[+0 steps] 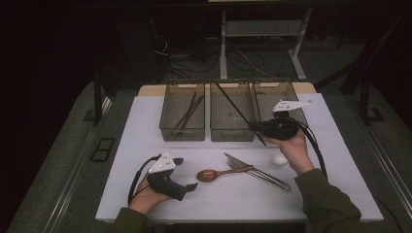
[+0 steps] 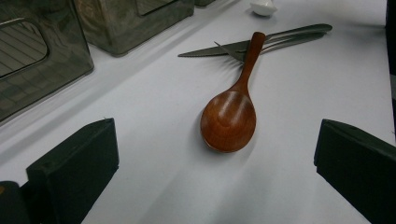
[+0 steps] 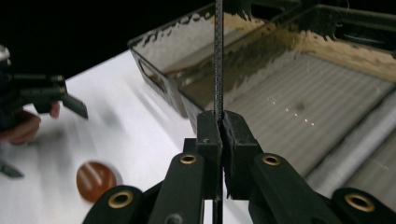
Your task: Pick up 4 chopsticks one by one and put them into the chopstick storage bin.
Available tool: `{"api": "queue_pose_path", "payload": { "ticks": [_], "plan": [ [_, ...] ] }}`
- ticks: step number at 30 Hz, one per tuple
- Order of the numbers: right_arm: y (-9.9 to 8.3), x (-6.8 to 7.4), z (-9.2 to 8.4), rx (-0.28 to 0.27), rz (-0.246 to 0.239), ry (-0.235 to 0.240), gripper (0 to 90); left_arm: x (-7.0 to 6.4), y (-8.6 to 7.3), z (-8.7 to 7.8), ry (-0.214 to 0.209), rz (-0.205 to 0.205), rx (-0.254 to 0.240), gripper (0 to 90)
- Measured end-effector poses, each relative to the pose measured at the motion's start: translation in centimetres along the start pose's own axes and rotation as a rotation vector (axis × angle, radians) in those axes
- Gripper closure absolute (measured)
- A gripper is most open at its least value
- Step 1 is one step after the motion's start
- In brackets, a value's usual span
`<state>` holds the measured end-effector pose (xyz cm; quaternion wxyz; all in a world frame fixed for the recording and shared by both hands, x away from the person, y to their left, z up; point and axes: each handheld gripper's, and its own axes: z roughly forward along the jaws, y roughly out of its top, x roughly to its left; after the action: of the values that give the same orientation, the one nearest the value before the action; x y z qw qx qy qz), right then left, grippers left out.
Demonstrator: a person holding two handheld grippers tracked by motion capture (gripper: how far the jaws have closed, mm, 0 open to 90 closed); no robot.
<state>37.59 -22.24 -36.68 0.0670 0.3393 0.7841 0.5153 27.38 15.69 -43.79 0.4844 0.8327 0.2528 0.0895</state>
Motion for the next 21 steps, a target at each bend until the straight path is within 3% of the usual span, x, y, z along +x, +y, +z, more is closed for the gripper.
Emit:
{"api": "queue_pose_path", "payload": {
  "ticks": [14,21],
  "plan": [
    [4.0,1.1,4.6,-0.049,0.0,-0.011,85.6,0.0,0.0,0.0,-0.004,0.002,-0.002,0.0],
    [5.8,1.8,7.2,-0.044,0.002,-0.022,85.6,-0.1,0.1,0.0,-0.009,-0.005,-0.009,0.0]
  ]
}}
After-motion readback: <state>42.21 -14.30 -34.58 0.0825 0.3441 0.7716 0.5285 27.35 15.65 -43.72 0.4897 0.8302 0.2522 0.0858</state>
